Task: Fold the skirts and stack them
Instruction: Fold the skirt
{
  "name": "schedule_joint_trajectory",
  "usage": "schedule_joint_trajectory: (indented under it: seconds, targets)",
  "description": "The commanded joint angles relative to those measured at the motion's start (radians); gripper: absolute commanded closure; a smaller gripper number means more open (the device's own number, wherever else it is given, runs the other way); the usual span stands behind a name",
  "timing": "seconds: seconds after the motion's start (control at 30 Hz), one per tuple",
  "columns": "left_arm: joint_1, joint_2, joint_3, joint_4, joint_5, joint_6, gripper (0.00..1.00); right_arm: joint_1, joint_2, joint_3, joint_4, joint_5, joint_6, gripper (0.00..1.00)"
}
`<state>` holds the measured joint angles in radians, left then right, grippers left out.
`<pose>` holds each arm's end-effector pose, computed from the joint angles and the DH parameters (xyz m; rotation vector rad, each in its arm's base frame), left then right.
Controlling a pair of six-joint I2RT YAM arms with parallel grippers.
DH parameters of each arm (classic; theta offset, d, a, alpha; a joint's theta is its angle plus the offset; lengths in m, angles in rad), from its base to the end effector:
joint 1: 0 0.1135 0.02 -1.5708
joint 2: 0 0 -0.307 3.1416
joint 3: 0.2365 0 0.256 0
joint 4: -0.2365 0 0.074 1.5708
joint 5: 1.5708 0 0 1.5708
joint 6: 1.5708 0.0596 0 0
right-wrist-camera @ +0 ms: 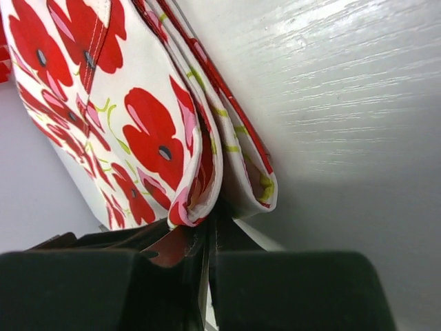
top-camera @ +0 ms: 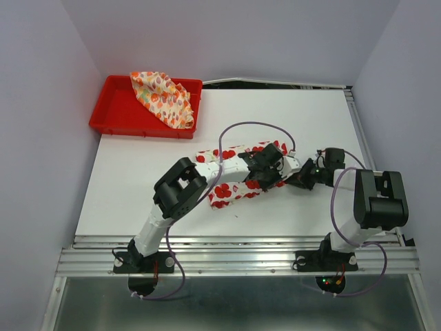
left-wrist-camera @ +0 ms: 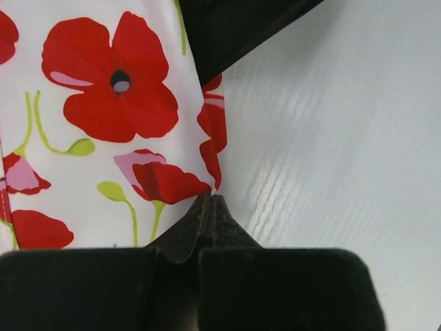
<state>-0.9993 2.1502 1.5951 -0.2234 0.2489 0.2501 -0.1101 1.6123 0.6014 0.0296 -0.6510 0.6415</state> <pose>0.2716 -0.4495 0.1977 1.5134 1.8831 -0.6501 0.2855 0.0048 0.1403 0.6941 2.4724 1.0356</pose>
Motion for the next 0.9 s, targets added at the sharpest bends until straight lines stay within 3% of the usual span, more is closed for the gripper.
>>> schedule_joint_trajectory:
  seconds: [0.0, 0.2, 0.27, 0.47, 0.6, 0.87]
  targets:
    - [0.016, -0.015, 0.012, 0.002, -0.022, 0.012, 0.99, -0.002, -0.043, 0.057, -0.140, 0.103, -0.113, 0.95]
    - [0.016, -0.041, 0.012, -0.001, 0.032, 0.009, 0.80, -0.002, -0.064, 0.122, -0.261, 0.052, -0.196, 0.92]
    - [0.014, -0.046, 0.017, -0.001, 0.049, 0.005, 0.78, -0.002, -0.083, 0.153, -0.286, 0.004, -0.207, 0.91]
    - [0.014, -0.072, 0.028, 0.006, 0.061, -0.023, 0.79, -0.002, -0.161, 0.294, -0.416, -0.021, -0.232, 0.88]
    - [0.016, -0.072, 0.029, 0.004, 0.049, -0.025, 0.82, -0.022, -0.186, 0.319, -0.433, 0.114, -0.275, 0.78]
    - [0.014, -0.067, 0.035, 0.006, 0.038, -0.023, 0.94, -0.045, -0.040, 0.328, -0.373, 0.240, -0.299, 0.74]
